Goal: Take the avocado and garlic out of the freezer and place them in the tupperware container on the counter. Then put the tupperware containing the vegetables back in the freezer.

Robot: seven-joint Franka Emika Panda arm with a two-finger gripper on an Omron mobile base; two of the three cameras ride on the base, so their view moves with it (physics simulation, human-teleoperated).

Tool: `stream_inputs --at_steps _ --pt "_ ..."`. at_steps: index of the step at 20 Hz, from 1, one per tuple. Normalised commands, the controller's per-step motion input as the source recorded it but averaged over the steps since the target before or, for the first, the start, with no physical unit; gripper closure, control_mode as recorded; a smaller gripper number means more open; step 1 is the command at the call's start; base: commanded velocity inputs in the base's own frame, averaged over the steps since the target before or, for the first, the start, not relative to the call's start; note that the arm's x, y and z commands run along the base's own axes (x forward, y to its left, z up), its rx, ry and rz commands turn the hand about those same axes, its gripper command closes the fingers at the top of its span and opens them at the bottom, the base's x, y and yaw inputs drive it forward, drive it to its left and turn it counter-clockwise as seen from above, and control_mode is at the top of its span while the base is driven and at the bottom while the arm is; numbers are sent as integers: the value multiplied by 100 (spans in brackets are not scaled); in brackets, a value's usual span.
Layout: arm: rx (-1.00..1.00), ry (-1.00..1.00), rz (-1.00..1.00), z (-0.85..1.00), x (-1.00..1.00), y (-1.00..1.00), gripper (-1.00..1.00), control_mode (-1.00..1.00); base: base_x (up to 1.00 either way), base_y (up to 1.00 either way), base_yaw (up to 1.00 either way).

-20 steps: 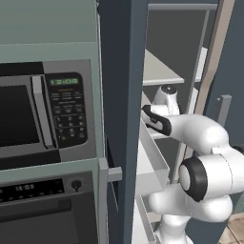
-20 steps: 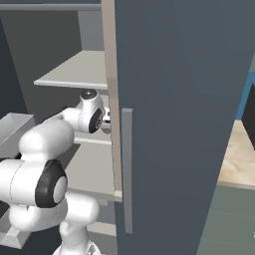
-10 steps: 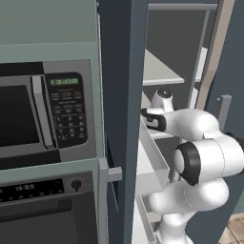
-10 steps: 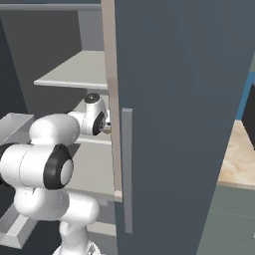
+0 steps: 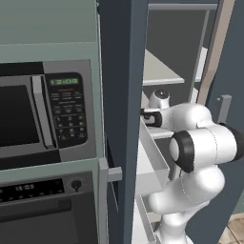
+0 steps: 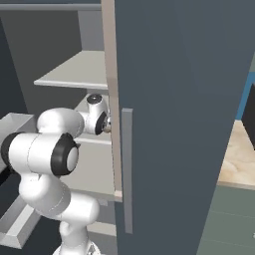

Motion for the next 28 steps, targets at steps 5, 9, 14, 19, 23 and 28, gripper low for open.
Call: stream_inputs --at_steps 5,9,14,19,23,28 --pt "0 0 0 -21 3 -1 -100 -100 0 0 0" --pt "0 0 0 -26 -2 0 100 -100 0 0 0" --pt "0 0 0 -20 -14 -3 100 -100 0 0 0" --pt "0 -2 0 -13 -46 -10 100 -100 0 0 0" --pt "0 -21 0 2 -86 -2 100 -100 0 0 0" --pt "0 -18 0 46 -76 0 100 -100 0 0 0"
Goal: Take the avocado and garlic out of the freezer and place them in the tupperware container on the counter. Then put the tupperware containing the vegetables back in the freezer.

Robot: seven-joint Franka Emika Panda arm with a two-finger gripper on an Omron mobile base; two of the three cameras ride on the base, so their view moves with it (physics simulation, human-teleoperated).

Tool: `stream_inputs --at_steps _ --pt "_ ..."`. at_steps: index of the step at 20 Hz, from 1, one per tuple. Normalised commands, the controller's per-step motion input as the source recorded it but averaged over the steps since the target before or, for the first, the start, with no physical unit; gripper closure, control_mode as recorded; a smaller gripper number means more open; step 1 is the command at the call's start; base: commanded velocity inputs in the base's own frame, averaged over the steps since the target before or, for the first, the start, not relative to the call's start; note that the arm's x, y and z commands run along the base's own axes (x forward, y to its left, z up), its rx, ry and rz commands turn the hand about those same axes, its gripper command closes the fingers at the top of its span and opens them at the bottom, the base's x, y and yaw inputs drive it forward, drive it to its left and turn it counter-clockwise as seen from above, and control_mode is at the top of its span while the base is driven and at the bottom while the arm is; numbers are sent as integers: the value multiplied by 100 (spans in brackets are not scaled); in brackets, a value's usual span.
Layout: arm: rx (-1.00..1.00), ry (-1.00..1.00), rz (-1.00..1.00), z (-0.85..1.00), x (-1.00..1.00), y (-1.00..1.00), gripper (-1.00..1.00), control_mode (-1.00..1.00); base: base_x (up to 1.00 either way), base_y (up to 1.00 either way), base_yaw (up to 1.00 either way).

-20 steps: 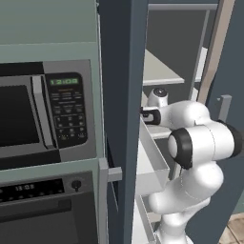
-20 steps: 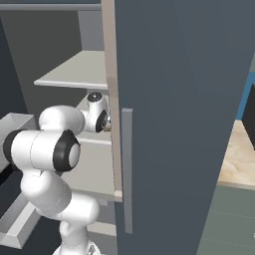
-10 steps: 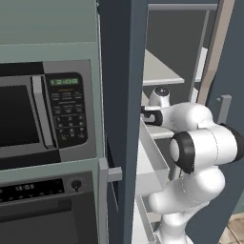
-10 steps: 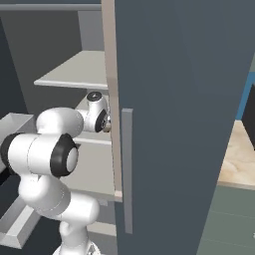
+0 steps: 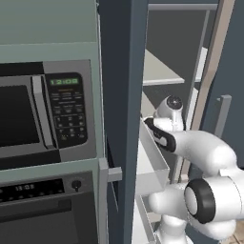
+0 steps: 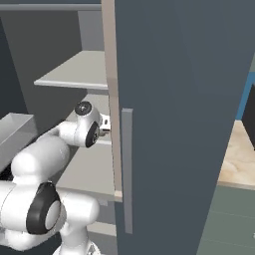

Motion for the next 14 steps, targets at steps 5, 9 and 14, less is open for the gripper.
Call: stream_inputs --at_steps 5,9,14 --pt "1 -3 0 80 -59 0 100 -100 0 0 0" --pt "2 1 0 74 -68 0 100 -100 0 0 0" --pt "6 7 0 70 -81 0 100 -100 0 0 0"
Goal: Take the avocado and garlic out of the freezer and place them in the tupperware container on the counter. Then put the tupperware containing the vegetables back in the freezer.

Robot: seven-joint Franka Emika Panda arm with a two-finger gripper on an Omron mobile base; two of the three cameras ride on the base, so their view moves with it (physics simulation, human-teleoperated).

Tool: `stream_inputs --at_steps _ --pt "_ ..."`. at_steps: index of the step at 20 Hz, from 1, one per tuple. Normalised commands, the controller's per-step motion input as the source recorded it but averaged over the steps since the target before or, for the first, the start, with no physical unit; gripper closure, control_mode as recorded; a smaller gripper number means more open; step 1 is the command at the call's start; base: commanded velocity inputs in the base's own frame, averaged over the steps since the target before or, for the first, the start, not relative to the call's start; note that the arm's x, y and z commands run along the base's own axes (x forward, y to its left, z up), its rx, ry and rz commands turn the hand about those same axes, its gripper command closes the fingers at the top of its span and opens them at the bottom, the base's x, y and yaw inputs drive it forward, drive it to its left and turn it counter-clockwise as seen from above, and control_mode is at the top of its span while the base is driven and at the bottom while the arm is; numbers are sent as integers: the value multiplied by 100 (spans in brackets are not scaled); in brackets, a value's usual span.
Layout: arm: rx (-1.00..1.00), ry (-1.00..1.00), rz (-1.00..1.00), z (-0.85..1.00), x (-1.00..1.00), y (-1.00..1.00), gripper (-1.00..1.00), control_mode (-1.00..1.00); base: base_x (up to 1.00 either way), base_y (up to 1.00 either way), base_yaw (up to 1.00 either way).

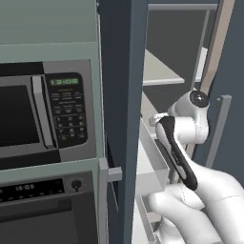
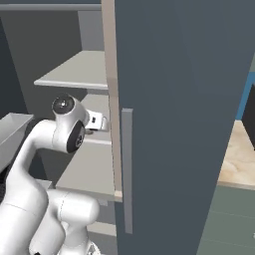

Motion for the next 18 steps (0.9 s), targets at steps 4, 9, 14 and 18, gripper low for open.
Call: stream_inputs --at_steps 4,9,14,18 --pt "5 12 -2 63 -82 0 100 -100 0 0 0" --pt "0 10 -4 51 -78 0 100 -100 0 0 0" --pt "0 8 -4 28 -56 -1 100 -100 0 0 0" --pt "0 2 -3 6 -53 -12 100 -100 0 0 0"
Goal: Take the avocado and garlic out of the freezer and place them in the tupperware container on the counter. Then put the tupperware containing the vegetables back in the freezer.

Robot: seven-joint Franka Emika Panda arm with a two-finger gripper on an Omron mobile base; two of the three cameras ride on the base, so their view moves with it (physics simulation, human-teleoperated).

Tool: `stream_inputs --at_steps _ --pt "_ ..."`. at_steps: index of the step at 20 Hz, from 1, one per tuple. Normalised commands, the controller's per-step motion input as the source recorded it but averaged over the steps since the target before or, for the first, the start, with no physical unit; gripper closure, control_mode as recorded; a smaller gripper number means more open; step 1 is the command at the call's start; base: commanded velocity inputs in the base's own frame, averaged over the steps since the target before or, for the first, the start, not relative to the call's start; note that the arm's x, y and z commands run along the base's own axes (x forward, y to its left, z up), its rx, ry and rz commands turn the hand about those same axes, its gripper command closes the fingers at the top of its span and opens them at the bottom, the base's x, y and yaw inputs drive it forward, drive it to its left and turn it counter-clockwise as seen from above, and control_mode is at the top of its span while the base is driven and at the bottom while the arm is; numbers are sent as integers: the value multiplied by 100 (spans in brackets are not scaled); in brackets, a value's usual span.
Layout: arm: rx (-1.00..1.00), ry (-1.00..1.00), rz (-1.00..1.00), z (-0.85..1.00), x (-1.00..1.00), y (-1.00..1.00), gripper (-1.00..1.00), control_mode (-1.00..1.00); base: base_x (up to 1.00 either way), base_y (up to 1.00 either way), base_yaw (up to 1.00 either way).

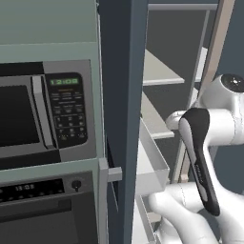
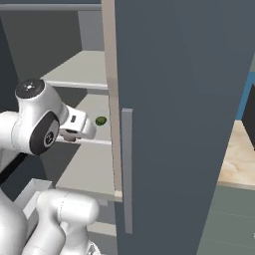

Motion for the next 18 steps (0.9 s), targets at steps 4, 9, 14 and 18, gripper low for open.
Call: stream_inputs --at_steps 4,9,14,18 --pt "0 0 0 0 -51 -16 100 -100 0 0 0" --pt "0 0 0 0 0 0 100 100 -93 -8 0" --pt "0 0 0 0 0 0 100 100 -48 -37 -11" --pt "0 0 0 0 0 0 100 100 0 -69 -48"
